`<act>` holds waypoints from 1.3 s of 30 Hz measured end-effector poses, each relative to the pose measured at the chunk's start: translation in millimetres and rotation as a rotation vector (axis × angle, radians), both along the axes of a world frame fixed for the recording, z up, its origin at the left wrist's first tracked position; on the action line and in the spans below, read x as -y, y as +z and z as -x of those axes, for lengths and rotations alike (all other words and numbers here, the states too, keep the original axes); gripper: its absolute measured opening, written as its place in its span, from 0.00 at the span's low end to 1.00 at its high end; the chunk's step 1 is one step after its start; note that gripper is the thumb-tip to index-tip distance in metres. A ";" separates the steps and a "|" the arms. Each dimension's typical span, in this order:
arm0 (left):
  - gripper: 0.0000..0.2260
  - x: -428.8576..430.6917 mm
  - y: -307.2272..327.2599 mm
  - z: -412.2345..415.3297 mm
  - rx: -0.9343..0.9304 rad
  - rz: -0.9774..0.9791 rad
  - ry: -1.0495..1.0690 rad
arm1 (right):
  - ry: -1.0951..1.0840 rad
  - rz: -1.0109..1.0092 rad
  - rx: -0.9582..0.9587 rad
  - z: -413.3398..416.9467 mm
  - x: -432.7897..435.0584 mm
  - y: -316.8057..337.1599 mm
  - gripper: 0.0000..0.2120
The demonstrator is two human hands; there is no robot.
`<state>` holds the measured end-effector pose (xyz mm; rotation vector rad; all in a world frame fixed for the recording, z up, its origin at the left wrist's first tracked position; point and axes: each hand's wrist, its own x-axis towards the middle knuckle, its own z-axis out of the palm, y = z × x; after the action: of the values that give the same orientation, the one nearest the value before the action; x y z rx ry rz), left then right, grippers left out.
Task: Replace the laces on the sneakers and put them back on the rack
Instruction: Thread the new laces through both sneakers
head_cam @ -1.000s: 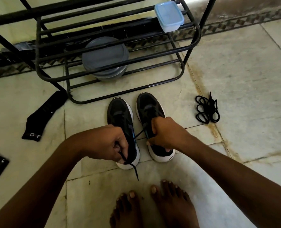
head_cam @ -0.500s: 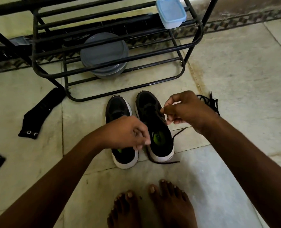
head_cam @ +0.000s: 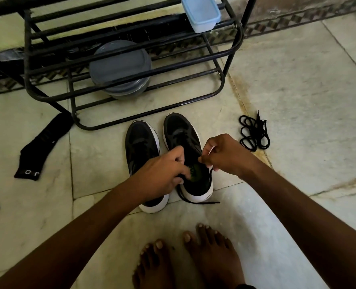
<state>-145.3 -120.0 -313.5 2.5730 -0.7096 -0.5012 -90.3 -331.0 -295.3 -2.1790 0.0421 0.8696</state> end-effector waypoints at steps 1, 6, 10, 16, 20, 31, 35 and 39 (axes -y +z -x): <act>0.06 -0.8 -0.3 0.7 0.031 0.020 -0.009 | -0.006 -0.007 -0.007 -0.4 0.6 -0.6 0.06; 0.07 -2.9 7.1 3.7 -0.048 0.142 -0.049 | -0.021 -0.057 -0.019 -0.6 -1.6 -0.5 0.05; 0.07 2.4 10.1 6.6 -0.212 0.346 0.019 | -0.051 -0.143 -0.072 0.6 -2.8 4.7 0.03; 0.04 13.2 13.2 1.5 -0.141 0.597 0.285 | -0.154 -0.217 -0.166 2.9 1.8 7.8 0.08; 0.05 13.0 16.9 -15.9 -0.012 0.681 0.546 | -0.124 -0.465 -0.236 -0.8 6.7 13.5 0.14; 0.03 25.6 26.3 -75.3 -0.109 0.770 0.833 | -0.187 -0.416 0.035 -21.0 25.4 -12.3 0.10; 0.03 40.0 31.6 -86.1 -0.182 0.735 0.842 | -0.153 -0.317 -0.071 -18.0 34.6 -30.2 0.10; 0.04 42.2 31.2 -97.1 -0.112 0.700 0.863 | -0.105 -0.255 -0.129 -12.7 39.5 -38.9 0.12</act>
<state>-48.1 -162.2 -282.3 1.8982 0.2669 -0.0721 -77.6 -370.5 -334.2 -1.8659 0.1032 0.9029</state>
